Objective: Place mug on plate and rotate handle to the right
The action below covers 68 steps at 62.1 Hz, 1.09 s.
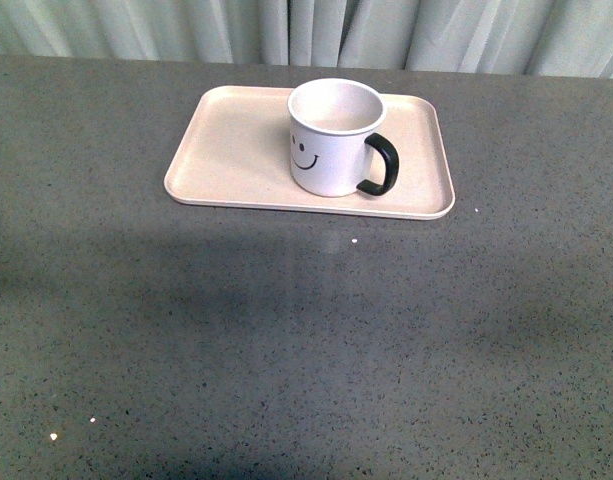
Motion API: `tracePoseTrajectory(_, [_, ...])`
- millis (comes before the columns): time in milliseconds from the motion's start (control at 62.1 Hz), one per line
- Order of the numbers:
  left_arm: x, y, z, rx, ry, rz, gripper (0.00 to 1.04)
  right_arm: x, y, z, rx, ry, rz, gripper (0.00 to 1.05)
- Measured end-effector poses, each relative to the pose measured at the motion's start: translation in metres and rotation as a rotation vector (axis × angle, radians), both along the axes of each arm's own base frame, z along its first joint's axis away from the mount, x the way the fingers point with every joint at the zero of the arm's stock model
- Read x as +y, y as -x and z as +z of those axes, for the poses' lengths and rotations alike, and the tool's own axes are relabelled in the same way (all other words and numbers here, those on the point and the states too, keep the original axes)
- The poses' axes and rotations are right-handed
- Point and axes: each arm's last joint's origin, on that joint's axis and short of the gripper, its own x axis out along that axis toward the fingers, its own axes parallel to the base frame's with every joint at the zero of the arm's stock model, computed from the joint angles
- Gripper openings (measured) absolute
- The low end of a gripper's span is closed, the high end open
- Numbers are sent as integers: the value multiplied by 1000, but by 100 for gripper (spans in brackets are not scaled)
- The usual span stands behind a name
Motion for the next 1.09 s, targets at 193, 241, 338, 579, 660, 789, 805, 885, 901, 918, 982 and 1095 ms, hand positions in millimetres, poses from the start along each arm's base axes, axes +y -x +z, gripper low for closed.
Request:
tracePoseTrajectory(193, [0,7,1,-4,0,0,1,0,0,0,0,0,0,96])
tracePoseTrajectory(241, [0,8,2,-5,0,0,1,0,0,0,0,0,0,96])
tracePoseTrajectory(338, [0,11,2,-6,0,0,1,0,0,0,0,0,0,96])
tracePoseTrajectory(579, [0,17,2,-7,0,0,1,0,0,0,0,0,0,96])
tracePoseTrajectory(660, [0,19,2,-7,0,0,1,0,0,0,0,0,0,96])
tracePoseTrajectory(789, [0,21,2,-6,0,0,1,0,0,0,0,0,0,96])
tracePoseTrajectory(805, [0,21,1,-5,0,0,1,0,0,0,0,0,0,96])
tracePoseTrajectory(885, [0,24,1,-2,0,0,1,0,0,0,0,0,0,96])
tracePoseTrajectory(901, [0,26,-1,13,0,0,1,0,0,0,0,0,0,96])
tracePoseTrajectory(918, [0,27,-1,8,0,0,1,0,0,0,0,0,0,96])
tracePoseTrajectory(982, [0,31,-2,14,0,0,1,0,0,0,0,0,0,96])
tracePoseTrajectory(1095, [0,32,-2,11,0,1,1,0,0,0,0,0,0,96])
